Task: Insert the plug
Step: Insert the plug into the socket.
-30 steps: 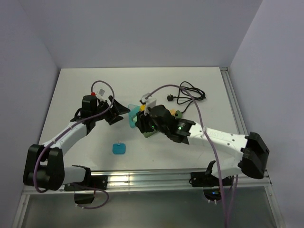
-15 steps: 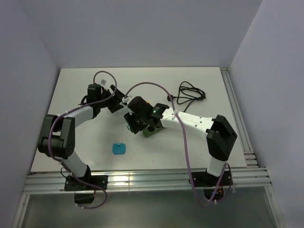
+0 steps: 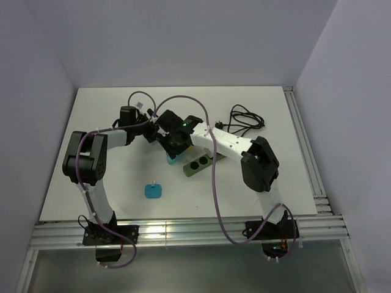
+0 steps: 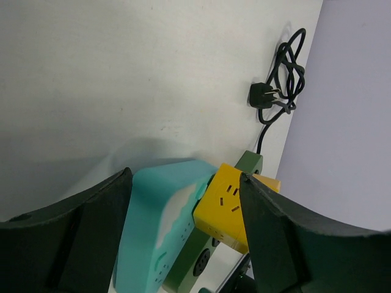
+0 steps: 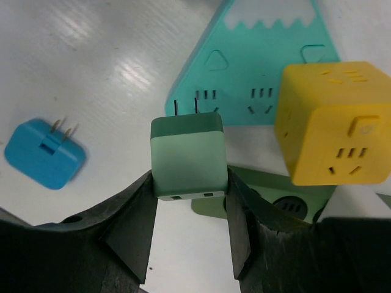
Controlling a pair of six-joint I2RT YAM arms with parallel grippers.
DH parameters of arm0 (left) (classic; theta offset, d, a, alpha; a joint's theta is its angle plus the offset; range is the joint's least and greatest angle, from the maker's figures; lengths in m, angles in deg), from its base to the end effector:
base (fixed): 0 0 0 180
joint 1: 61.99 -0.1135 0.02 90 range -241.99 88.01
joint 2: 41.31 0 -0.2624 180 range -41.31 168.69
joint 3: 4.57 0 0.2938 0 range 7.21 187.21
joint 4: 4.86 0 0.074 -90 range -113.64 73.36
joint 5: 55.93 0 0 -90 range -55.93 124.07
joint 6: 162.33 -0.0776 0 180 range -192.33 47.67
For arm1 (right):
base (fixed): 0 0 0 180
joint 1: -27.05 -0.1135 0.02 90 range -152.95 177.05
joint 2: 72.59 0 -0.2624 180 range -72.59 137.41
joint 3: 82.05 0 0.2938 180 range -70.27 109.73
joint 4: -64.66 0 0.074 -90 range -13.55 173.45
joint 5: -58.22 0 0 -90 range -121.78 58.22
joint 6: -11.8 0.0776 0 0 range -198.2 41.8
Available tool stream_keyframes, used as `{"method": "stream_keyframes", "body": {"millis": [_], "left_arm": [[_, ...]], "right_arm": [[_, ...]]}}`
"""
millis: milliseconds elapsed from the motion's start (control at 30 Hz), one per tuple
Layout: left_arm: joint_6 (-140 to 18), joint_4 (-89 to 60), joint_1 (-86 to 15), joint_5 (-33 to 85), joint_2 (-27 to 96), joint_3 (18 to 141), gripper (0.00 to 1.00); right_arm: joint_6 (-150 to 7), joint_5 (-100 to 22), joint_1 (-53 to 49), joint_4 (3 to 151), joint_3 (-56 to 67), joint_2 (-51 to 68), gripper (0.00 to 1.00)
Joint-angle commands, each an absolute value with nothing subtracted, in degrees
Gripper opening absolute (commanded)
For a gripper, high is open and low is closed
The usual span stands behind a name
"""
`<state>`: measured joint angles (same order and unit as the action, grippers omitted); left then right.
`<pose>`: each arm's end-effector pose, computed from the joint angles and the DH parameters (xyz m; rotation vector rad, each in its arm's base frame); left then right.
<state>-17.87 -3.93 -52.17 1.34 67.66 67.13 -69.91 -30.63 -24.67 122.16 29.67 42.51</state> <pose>0.4375 -0.1183 0.1012 -0.5701 2.3084 -1.2177 0.3100 0.3902 0.2014 -0.9826 2.4860 0.3240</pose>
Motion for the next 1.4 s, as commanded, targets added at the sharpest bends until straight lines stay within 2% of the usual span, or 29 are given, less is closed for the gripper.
{"method": "stream_keyframes", "body": {"millis": [0, 167, 300, 500, 1367], "left_arm": [[-17.49, 0.05, -52.32, -1.43, 69.60, 70.05, 0.75], [-16.52, 3.21, -52.32, -2.49, 70.93, 69.88, 0.69], [-16.52, 5.24, -52.23, -2.76, 70.84, 68.73, 0.60], [-17.31, 5.77, -51.62, -1.70, 69.79, 67.50, 0.51], [-16.08, 9.46, -49.42, -0.47, 67.86, 64.51, 0.41]], "right_arm": [[-72.31, -28.09, -23.75, 129.25, 36.76, 45.43, 0.00], [-72.67, -27.04, -22.87, 134.01, 42.66, 51.06, 0.00], [-72.40, -25.11, -22.78, 137.44, 46.88, 54.14, 0.00], [-72.32, -25.19, -22.78, 140.34, 48.73, 56.25, 0.00], [-72.05, -31.52, -22.61, 141.83, 49.52, 56.25, 0.00]]}}
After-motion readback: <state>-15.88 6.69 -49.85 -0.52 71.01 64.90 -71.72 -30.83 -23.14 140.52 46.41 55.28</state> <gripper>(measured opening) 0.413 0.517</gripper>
